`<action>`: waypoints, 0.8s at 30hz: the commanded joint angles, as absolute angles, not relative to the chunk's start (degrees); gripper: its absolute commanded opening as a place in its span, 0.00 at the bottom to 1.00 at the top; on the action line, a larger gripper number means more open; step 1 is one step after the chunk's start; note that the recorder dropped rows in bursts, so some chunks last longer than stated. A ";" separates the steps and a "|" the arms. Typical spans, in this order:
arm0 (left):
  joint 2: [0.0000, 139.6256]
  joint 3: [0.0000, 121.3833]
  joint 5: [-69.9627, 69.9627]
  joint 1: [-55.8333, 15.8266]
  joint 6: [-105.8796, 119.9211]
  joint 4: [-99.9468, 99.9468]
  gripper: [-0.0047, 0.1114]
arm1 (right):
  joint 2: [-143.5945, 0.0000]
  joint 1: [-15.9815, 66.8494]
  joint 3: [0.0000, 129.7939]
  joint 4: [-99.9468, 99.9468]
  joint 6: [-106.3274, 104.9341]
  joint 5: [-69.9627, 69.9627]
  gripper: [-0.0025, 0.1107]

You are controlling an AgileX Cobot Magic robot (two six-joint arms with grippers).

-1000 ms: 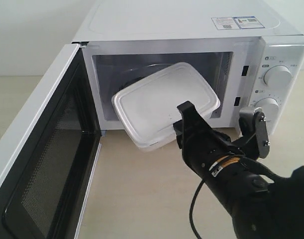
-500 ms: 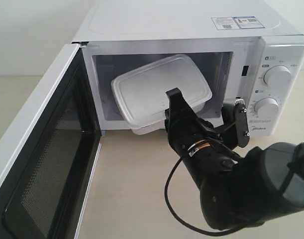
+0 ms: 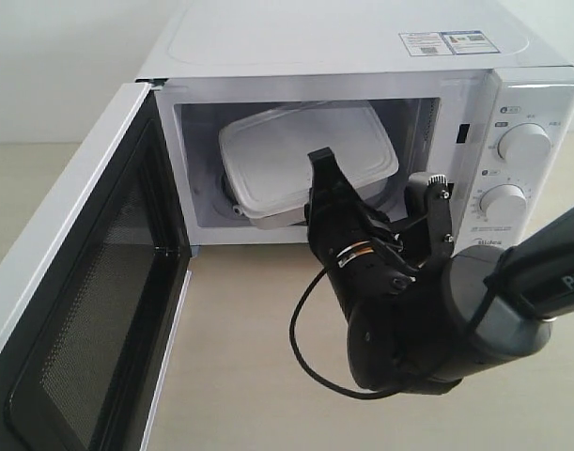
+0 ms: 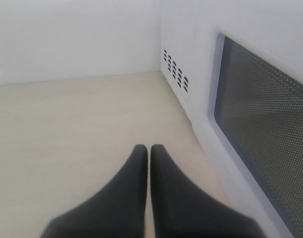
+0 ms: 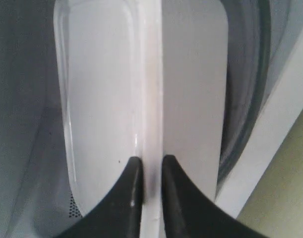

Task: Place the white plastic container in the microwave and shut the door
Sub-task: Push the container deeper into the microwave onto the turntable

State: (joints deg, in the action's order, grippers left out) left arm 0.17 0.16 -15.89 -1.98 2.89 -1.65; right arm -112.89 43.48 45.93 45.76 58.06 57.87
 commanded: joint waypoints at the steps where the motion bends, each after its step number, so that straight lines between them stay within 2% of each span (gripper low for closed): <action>1: 0.00 0.00 -15.41 -1.83 3.02 -1.96 0.07 | -112.72 42.34 46.71 45.82 56.51 59.64 0.02; 24: 0.00 0.00 -15.41 -1.83 3.02 -1.96 0.07 | -112.72 40.77 50.47 45.91 53.84 55.17 0.02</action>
State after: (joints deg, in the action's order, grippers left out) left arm 0.17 0.16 -15.89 -1.98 2.89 -1.65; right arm -112.89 41.56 49.82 46.64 55.27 55.13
